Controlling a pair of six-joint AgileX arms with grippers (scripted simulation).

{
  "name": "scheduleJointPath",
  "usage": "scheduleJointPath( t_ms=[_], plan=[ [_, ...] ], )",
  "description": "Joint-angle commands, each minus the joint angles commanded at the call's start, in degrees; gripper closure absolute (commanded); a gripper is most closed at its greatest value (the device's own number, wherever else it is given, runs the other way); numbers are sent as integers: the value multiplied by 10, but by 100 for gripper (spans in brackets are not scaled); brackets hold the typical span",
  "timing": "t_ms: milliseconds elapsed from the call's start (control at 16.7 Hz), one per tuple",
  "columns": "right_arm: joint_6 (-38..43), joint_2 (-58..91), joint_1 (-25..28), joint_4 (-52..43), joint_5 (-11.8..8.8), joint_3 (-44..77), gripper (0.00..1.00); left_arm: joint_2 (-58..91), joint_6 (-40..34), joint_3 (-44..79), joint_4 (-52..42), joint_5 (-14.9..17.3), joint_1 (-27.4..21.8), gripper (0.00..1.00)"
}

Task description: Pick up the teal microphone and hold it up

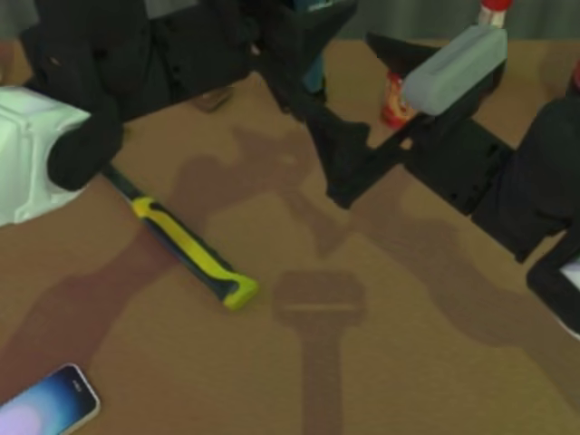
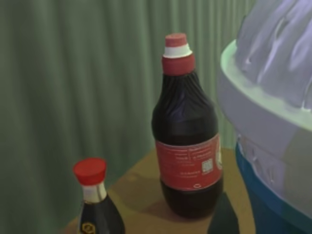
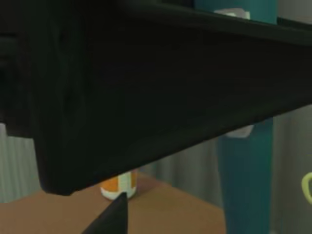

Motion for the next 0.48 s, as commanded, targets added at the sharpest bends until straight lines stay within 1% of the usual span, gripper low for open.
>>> scheduleJointPath(
  t_ms=[300, 420, 480],
  plan=[
    [3, -98, -13, 7, -18, -108, 0, -31, 2, -28, -4, 54, 63, 100],
    [3, -118, -16, 11, -23, -128, 0, -38, 3, -35, -5, 65, 78, 100],
    [3, -119, -16, 11, -23, -130, 0, -38, 3, -35, -5, 66, 79, 100]
  ],
)
